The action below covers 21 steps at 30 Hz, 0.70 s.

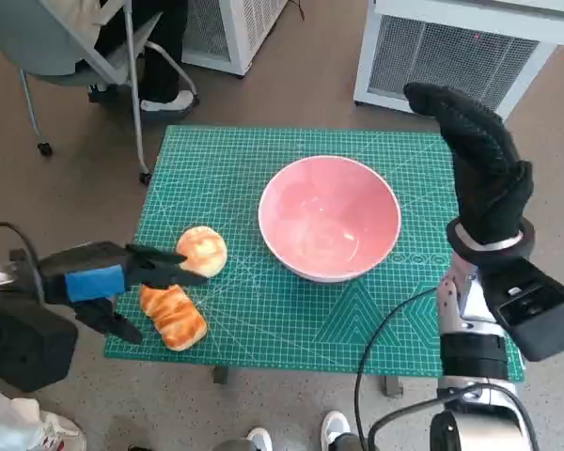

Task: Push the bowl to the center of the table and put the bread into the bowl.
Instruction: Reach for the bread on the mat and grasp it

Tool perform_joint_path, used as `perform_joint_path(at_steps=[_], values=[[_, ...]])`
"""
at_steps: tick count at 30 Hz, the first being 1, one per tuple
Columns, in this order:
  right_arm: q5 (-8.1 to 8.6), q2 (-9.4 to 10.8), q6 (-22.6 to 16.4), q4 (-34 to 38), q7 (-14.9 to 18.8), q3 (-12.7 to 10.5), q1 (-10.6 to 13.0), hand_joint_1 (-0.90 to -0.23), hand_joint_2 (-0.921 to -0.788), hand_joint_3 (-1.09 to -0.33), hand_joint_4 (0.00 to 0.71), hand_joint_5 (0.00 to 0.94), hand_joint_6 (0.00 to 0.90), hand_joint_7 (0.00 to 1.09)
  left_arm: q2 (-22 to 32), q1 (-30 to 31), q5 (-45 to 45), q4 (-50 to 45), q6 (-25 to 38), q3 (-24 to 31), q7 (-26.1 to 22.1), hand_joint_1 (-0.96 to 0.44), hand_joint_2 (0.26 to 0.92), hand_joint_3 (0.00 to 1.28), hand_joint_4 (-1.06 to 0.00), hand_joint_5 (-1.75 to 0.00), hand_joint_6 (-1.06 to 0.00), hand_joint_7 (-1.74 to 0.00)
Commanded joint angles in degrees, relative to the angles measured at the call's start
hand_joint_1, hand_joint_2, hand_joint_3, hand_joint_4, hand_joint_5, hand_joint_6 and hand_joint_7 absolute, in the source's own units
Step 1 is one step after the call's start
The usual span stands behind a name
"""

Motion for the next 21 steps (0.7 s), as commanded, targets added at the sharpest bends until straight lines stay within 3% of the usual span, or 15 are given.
perform_joint_path(at_steps=[1,14,21], values=[[-0.2,0.0,0.83,-0.59,-0.77,0.38,2.07,-0.623,-0.921,-0.75,0.297,0.005,0.198,0.29,-0.55,-0.59,4.01,0.95,0.57,-2.45,0.38,-0.2,0.758,0.0,-0.34,0.0,-0.48,-0.01],[1.12,-0.02,1.91,-1.65,-0.3,0.73,2.62,-0.625,-0.921,-0.745,0.296,0.003,0.184,0.32,-2.59,-1.87,10.7,3.61,2.83,-7.68,0.42,-0.12,0.821,0.02,-0.41,-0.02,-0.5,-0.01],[1.45,0.07,1.66,-1.87,-0.14,0.94,3.02,-0.625,-0.921,-0.746,0.296,0.002,0.171,0.33,-4.05,-0.91,17.38,5.5,-0.43,-9.63,6.85,-0.08,0.871,0.03,-0.55,-0.02,-0.58,-0.03]])
